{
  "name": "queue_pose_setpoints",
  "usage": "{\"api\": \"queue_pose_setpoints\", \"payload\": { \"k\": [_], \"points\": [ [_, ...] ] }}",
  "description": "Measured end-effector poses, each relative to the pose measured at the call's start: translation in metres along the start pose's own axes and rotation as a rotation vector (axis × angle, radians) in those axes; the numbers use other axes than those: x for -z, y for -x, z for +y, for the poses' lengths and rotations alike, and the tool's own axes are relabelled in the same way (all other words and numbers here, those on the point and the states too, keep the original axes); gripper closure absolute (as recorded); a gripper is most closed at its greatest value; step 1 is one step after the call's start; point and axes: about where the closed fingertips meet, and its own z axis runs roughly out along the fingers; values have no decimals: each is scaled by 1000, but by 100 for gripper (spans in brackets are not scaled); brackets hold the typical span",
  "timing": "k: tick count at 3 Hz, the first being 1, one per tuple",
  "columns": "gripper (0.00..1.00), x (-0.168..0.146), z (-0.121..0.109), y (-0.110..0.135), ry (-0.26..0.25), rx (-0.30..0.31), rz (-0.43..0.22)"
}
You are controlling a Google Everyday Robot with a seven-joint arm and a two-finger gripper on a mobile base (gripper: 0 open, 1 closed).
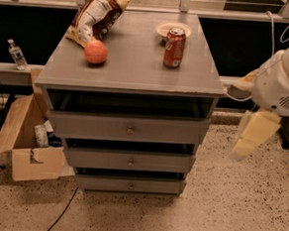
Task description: Open bottom drawer
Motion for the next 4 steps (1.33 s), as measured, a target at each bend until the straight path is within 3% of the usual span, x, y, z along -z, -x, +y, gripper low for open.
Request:
{"api": "queue_pose_setpoints", "payload": {
  "k": [1, 3, 4],
  "points": [
    [0, -45, 8, 14, 29, -23, -100],
    [0, -56, 12, 11, 40, -31, -112],
    [0, -107, 26, 0, 79, -34, -136]
  ]
}}
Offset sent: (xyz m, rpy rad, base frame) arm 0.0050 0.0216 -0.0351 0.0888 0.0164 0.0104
